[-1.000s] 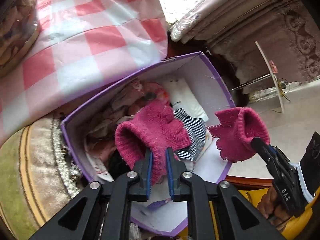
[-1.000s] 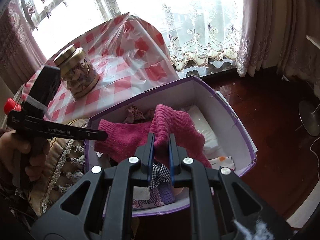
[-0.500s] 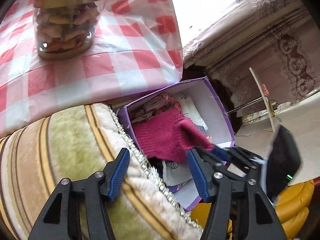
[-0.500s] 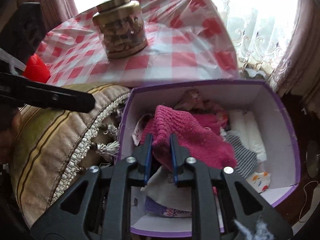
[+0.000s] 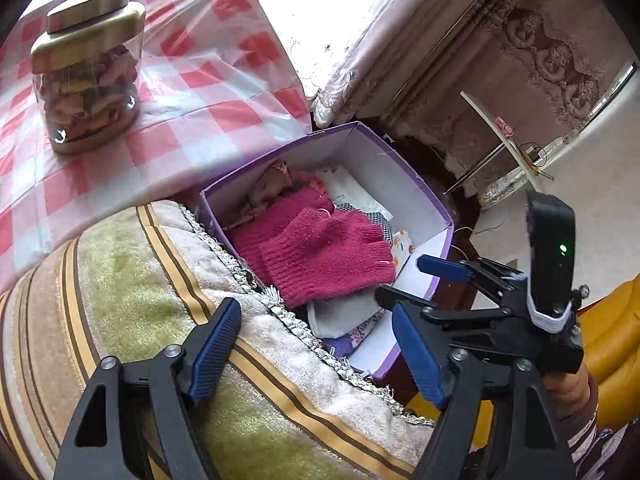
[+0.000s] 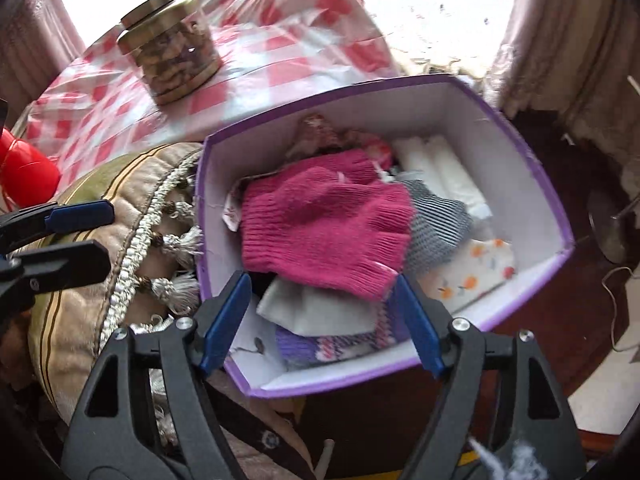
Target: Organize soft objects
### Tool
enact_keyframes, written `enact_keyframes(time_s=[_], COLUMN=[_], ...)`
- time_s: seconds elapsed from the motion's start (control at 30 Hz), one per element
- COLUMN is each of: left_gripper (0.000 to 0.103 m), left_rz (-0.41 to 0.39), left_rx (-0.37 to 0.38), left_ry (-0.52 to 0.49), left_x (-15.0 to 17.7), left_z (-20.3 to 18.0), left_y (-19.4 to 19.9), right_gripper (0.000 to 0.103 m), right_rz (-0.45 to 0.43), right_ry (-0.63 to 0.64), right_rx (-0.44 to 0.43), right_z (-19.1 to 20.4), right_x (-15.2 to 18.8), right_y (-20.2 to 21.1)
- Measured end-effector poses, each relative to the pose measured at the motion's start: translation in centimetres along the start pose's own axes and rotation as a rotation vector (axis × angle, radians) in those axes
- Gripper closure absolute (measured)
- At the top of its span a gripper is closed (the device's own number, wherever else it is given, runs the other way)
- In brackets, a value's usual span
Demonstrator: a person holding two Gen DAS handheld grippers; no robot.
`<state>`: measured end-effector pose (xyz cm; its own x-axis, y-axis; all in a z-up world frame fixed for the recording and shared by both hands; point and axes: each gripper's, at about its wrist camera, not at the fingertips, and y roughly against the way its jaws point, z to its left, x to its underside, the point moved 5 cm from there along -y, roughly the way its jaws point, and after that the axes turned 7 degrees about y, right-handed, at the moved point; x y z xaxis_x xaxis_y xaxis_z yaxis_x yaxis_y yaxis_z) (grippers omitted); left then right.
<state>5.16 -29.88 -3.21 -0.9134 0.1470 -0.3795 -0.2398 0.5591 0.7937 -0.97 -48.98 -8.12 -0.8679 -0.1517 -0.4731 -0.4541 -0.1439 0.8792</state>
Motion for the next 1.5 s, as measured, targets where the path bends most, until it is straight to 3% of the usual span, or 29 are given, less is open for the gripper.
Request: enact_keyframes(time_s=[0.33,1.5], left_gripper=[0.009,0.009], left_rz=[-0.005,0.008], left_rx=[0.024,-0.008], left_ry=[0.026,0.06], left_x=[0.2,-0.1], left_z=[-0.7,-0.3], left_y=[-0.5,-1.6], right_gripper=[0.025,0.025], right_rz=[-0.032,-0.049], right_ry=[-0.029,-0.016], right_rx=[0.115,0.142], right_z=[-1.3,-1.4], right_x=[0.2,0.0], right_y=[2.5,2.8])
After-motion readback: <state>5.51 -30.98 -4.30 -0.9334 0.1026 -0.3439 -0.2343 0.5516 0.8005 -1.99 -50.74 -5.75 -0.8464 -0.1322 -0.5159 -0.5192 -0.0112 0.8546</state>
